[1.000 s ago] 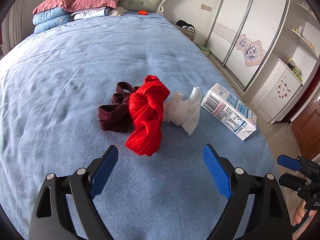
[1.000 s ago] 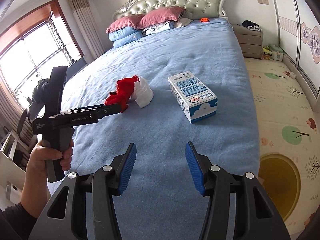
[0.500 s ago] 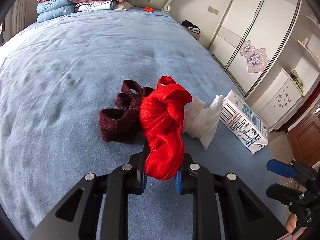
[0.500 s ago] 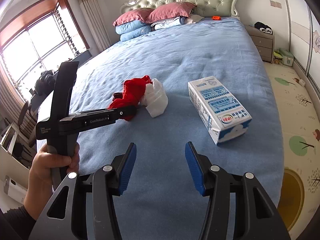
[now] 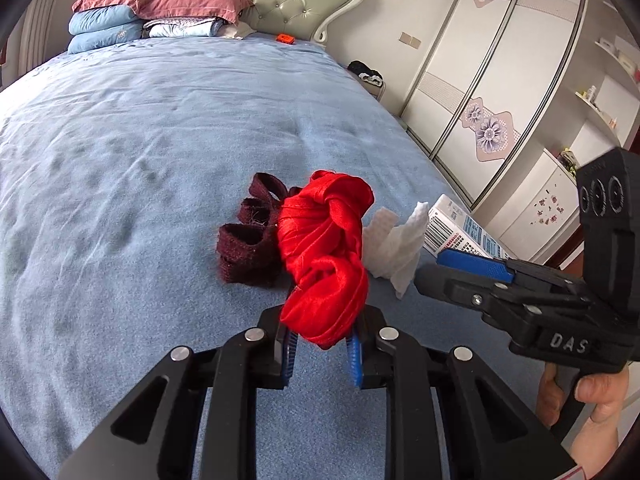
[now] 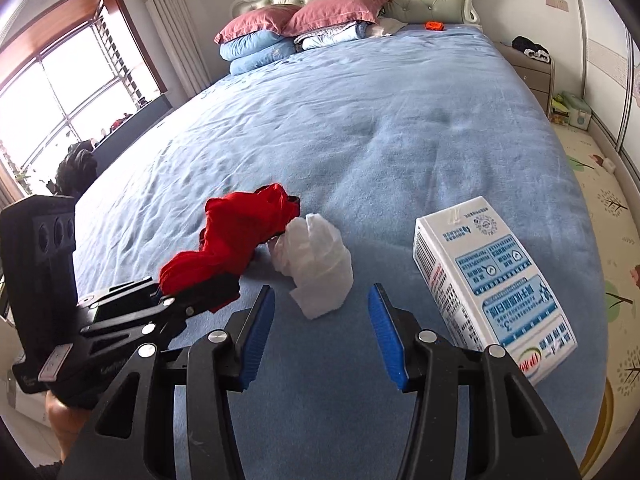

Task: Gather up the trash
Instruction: 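Grasp the red sock with the left gripper while the right gripper grasps the white tissue, then carry the sock and tissue to the bin and open both grippers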

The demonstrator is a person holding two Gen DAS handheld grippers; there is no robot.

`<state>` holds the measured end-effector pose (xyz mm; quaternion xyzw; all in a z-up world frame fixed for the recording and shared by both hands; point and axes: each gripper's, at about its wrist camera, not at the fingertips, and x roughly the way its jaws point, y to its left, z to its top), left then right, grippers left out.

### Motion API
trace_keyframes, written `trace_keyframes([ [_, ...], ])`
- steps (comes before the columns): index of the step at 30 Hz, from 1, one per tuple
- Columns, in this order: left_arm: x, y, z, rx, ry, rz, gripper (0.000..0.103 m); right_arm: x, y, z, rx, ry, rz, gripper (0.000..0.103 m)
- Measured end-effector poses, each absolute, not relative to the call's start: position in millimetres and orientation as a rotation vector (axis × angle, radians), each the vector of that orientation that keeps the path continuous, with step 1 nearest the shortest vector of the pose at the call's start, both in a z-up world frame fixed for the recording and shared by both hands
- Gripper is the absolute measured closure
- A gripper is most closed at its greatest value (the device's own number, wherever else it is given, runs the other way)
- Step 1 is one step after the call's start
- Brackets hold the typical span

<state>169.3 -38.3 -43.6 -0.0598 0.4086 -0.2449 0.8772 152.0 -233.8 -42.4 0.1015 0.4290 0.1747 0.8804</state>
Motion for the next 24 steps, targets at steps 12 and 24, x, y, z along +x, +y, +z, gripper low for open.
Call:
trace_keyframes([
  [12,168.3,-37.7,-46.1,-0.126,0.839,-0.525,0.083,155.9,-209.6,-46.9,0.07,0.842,0.332,0.081],
  [24,111.7,-42.9,-43.1,-0.118,0.846,-0.6,0.085,99.7,-228.7,-42.9,0.161,0.83,0.353,0.081],
])
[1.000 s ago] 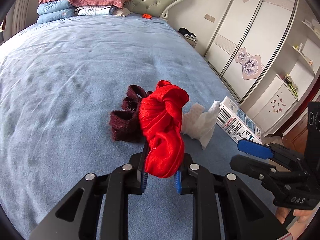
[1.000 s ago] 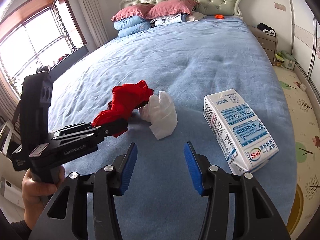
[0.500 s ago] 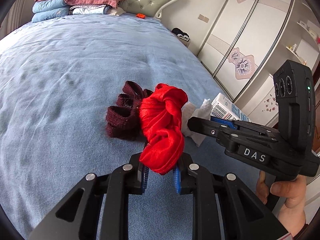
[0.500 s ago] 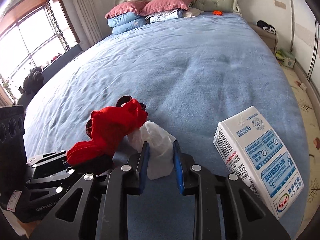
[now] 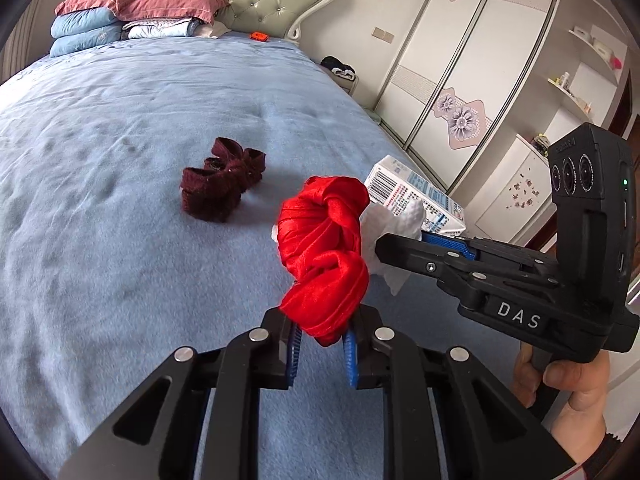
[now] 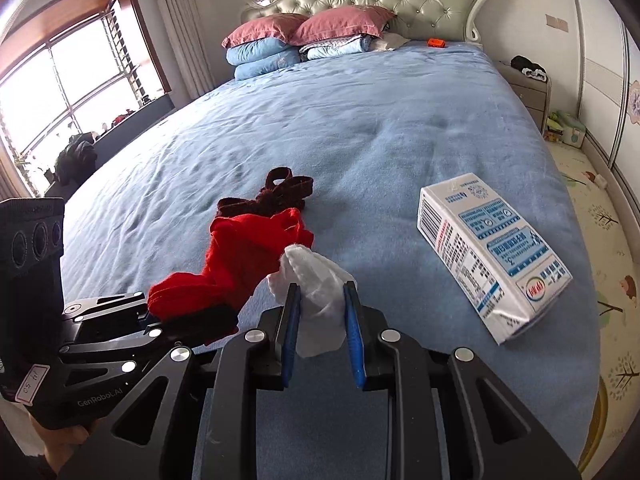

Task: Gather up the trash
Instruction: 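Carry the sock and tissue to the bin and open both grippers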

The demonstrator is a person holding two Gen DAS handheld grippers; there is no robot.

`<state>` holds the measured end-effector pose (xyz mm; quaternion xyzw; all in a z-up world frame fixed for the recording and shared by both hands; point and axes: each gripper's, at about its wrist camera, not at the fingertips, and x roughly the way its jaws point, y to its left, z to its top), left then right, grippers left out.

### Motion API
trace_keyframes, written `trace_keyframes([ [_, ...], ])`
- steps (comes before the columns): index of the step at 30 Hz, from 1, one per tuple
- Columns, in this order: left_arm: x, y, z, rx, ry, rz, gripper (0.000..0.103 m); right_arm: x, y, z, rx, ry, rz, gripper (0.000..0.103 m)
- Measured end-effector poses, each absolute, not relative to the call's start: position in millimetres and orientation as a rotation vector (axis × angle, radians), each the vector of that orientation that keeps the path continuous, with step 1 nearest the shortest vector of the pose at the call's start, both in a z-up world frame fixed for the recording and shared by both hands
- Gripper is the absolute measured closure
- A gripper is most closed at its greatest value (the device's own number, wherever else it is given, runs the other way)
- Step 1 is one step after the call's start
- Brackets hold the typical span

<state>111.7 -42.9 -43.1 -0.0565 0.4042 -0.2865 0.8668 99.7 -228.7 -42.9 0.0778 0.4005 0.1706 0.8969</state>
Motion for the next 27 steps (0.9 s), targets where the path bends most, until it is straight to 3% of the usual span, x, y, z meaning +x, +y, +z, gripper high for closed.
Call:
trace_keyframes([
  [12,36.1,-82.1,-28.6,-0.016,0.84,-0.675,0.085,6.5,-272.7,-27.0,0.18,0.765,0.31,0.081],
  [27,-16.7,-224.6,-20.4,0.104,0.871,-0.905,0.085,-91.8,-413.1,-34.7,0.311,0.721,0.074,0.081],
])
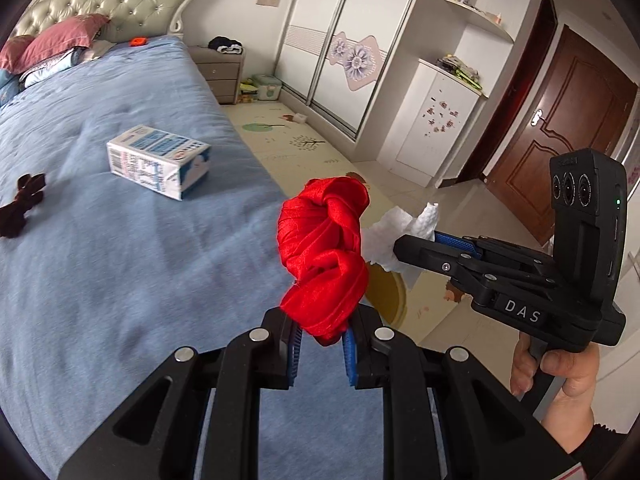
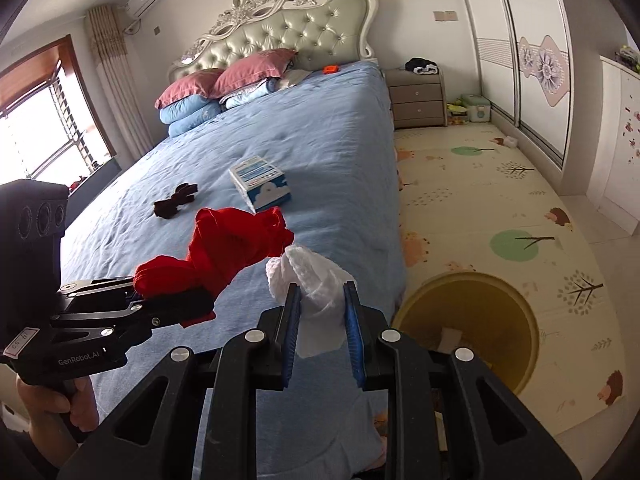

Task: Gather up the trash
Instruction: 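Carry the sock and tissue to the bin and open both grippers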

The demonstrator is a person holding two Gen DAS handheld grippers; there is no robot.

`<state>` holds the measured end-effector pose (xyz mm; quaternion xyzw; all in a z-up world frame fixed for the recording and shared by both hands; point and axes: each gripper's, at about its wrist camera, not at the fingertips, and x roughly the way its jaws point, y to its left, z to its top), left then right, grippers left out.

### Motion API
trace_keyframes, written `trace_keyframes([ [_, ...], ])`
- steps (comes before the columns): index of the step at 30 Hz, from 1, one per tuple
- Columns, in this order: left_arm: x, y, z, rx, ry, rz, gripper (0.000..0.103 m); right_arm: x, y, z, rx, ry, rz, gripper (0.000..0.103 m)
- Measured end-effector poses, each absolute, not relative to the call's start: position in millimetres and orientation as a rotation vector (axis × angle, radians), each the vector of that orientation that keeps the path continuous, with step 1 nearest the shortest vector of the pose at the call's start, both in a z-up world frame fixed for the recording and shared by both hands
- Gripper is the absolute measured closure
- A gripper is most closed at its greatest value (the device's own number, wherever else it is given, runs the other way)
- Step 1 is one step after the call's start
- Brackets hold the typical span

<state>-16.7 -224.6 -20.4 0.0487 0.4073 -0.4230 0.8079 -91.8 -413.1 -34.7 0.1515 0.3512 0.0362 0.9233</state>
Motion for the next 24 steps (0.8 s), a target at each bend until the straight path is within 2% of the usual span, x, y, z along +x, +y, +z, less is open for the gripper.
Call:
trace_keyframes([
  [14,-31.7,-352.4,-47.3,0.233,0.98,-1.055,0.085,-153.2,-516.4,-64.8,0.43,0.701,-0.15,0.081],
  [24,-11.0,-424.0,-79.0,0.306,1.121,-1.084,0.085,-160.0,-559.7,-104.7,0.494,0.742,-0.251,0.081],
])
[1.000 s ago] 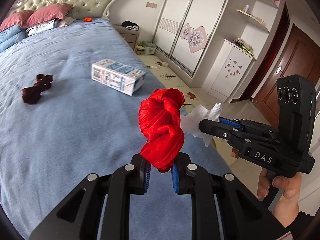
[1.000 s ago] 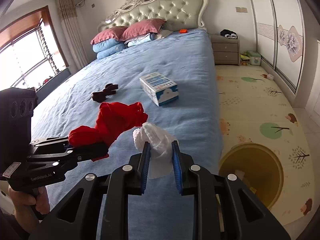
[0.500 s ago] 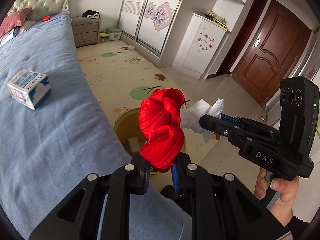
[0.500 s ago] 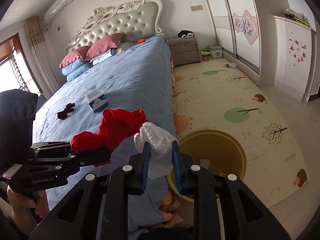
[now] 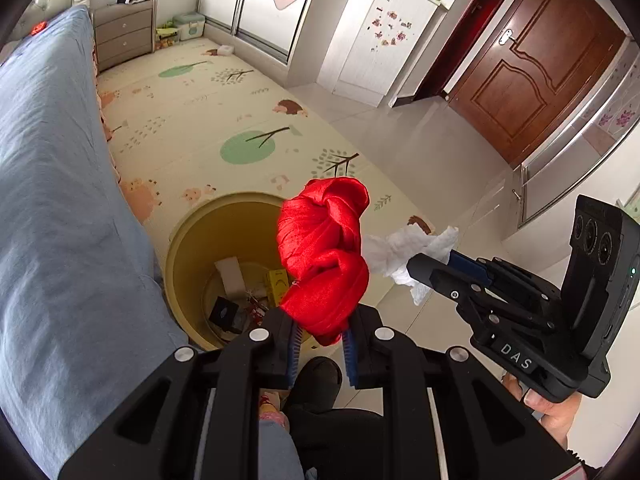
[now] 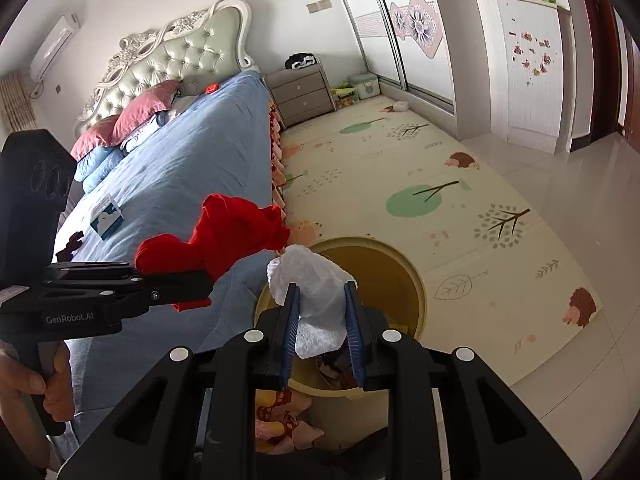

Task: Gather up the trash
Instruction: 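Carry the sock and tissue to the bin and open both grippers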

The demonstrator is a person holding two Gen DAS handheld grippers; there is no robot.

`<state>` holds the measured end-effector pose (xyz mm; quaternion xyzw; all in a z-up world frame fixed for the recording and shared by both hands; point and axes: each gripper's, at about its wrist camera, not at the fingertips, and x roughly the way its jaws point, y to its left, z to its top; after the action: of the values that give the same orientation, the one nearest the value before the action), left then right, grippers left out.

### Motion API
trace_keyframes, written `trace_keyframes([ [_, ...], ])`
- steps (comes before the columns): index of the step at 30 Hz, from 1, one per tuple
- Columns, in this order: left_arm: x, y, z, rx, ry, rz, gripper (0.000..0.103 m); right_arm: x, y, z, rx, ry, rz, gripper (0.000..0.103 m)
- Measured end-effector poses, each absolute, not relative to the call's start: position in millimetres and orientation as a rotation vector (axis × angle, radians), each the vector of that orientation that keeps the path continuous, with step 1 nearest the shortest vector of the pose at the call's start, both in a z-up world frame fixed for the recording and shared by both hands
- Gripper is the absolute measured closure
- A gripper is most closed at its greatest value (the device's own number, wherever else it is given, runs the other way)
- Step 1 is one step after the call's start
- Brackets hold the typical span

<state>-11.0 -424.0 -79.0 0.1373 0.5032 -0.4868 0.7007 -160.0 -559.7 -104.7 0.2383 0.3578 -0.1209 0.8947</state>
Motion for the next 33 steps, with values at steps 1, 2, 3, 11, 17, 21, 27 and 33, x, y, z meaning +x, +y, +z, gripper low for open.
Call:
trace_keyframes([
  [1,-6.8,-429.2,-82.5,0.312,1.13,-1.078,0.085,-158.9,-562.7,-109.3,0.502,0.746,-0.254,0.081],
  [2,-3.6,-434.7,-86.2,0.323,1.14,-1.076,0.085,-156.6,-565.1,-113.5,0.507,0.752,-0.255,0.081],
  [3,0.2,-440.0,-89.0,0.327,1.15,-1.071,0.085,-153.8,-567.1,-117.3,0.51,0.762,-0.254,0.081],
  [11,22.6,-460.9,-103.3,0.35,1.198,-1.062,0.085,-129.3,-577.4,-142.1,0.528,0.816,-0.243,0.081],
  [17,34.8,-470.4,-115.6,0.347,1.226,-1.054,0.085,-110.6,-577.3,-151.4,0.512,0.838,-0.234,0.081],
  [21,40.6,-478.2,-119.4,0.362,1.22,-1.05,0.085,-96.6,-575.0,-158.4,0.498,0.863,-0.232,0.081],
  [27,49.2,-481.2,-129.0,0.343,1.263,-1.048,0.085,-80.2,-573.7,-172.3,0.492,0.898,-0.228,0.079],
  [33,62.6,-479.1,-139.5,0.314,1.307,-0.974,0.011,-73.3,-577.4,-186.9,0.539,0.932,-0.224,0.051],
])
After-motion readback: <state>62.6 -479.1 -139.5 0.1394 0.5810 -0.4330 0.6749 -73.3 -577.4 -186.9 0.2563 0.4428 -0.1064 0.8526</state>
